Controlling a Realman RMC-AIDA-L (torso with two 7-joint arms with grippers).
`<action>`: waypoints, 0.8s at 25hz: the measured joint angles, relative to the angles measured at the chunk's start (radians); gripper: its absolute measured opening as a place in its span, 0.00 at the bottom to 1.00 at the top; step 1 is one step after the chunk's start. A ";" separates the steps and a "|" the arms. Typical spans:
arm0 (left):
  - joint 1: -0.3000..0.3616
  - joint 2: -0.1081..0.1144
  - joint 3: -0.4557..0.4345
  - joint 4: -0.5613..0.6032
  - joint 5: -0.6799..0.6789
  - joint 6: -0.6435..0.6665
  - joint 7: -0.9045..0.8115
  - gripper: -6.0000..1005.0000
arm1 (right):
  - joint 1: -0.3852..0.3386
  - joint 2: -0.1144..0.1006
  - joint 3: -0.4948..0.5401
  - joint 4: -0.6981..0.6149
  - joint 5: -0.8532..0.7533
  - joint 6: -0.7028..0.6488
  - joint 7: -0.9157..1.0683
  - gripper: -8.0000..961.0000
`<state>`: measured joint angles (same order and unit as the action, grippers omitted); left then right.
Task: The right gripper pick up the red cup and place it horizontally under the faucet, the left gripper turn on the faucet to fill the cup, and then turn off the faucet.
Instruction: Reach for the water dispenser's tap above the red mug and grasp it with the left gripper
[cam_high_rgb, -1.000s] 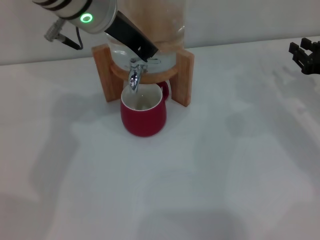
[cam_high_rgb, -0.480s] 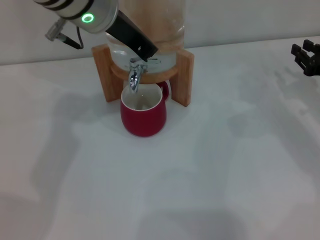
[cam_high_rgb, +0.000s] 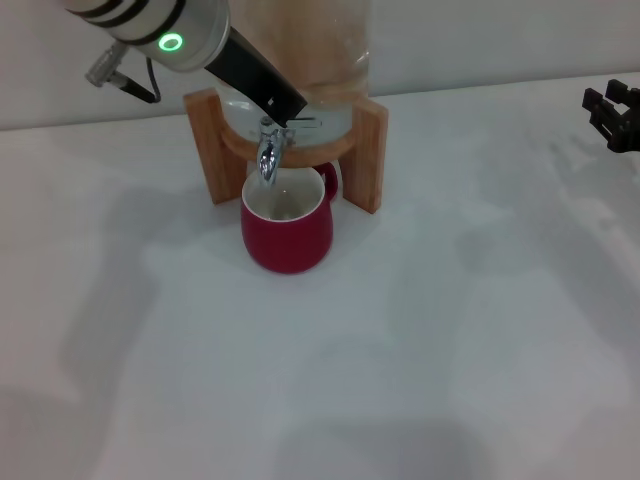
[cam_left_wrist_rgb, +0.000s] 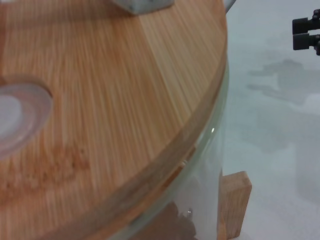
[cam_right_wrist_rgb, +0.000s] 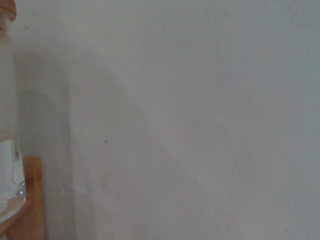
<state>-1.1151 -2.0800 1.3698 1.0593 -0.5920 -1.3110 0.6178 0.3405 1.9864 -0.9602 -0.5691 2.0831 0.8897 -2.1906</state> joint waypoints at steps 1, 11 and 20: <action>0.000 0.000 0.000 -0.001 0.000 0.000 0.000 0.04 | 0.000 0.000 0.000 0.000 0.000 0.000 0.000 0.32; -0.003 0.000 0.000 -0.001 0.000 0.016 0.001 0.04 | -0.002 -0.001 0.000 0.000 0.000 0.000 -0.003 0.32; -0.003 0.000 0.000 -0.011 -0.005 0.038 0.010 0.04 | -0.003 0.000 0.000 0.000 0.003 -0.013 -0.013 0.32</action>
<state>-1.1183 -2.0801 1.3699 1.0488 -0.5968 -1.2731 0.6274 0.3374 1.9865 -0.9602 -0.5691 2.0860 0.8768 -2.2039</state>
